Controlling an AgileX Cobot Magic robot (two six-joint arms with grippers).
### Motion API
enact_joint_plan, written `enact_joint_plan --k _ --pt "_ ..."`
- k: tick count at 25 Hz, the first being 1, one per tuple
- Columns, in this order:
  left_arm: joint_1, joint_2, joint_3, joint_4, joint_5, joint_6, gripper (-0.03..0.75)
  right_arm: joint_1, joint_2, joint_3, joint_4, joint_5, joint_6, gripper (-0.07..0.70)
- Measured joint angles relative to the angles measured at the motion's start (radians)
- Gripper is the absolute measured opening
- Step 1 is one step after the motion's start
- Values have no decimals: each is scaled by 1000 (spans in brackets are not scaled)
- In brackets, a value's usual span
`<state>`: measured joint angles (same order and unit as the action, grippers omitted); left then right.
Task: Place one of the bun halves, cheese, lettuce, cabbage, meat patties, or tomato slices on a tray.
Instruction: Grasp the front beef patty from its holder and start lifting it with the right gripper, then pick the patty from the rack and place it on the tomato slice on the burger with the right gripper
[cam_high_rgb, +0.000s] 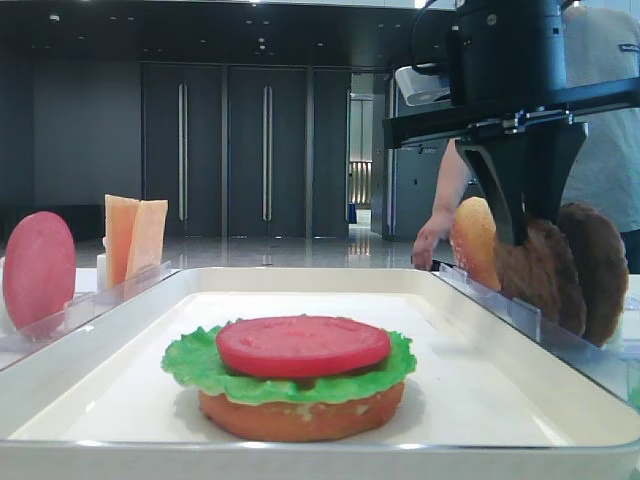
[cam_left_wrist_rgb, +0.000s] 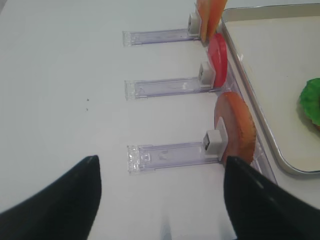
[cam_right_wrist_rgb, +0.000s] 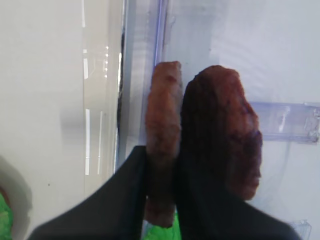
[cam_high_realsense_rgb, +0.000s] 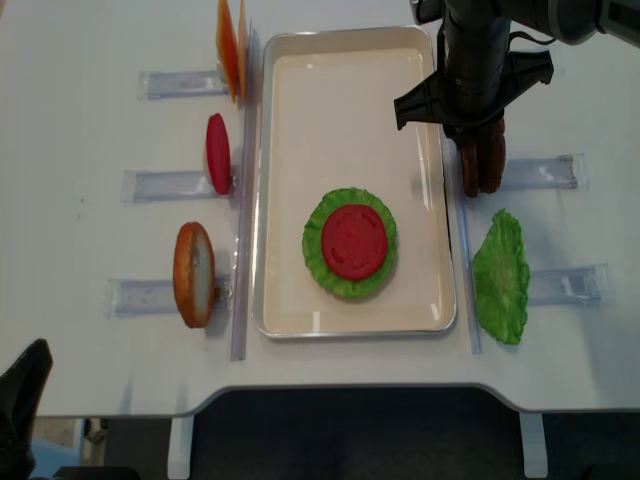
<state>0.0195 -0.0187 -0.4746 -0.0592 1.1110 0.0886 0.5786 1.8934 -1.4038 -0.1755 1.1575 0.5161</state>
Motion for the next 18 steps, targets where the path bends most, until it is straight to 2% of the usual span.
enact_joint_plan --k 18 --pt "0 0 0 0 0 -1 578 0 -62 0 3 64 17 129"
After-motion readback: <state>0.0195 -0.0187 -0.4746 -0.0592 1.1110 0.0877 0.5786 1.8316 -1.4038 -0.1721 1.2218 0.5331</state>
